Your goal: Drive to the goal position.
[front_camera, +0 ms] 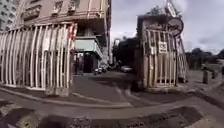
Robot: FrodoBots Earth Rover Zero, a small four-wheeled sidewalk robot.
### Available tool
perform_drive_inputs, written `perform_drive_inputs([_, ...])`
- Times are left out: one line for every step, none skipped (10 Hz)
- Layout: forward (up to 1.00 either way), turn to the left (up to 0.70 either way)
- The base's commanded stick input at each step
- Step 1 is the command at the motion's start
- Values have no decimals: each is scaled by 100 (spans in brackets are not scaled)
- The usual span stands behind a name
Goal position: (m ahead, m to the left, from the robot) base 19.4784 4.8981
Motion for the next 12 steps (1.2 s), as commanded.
perform_drive_inputs([70,0])
perform_drive_inputs([70,0])
perform_drive_inputs([70,0])
perform_drive_inputs([70,0])
perform_drive_inputs([70,0])
perform_drive_inputs([70,0])
perform_drive_inputs([70,0])
perform_drive_inputs([70,0])
perform_drive_inputs([70,0])
perform_drive_inputs([70,0])
perform_drive_inputs([70,0])
perform_drive_inputs([70,0])
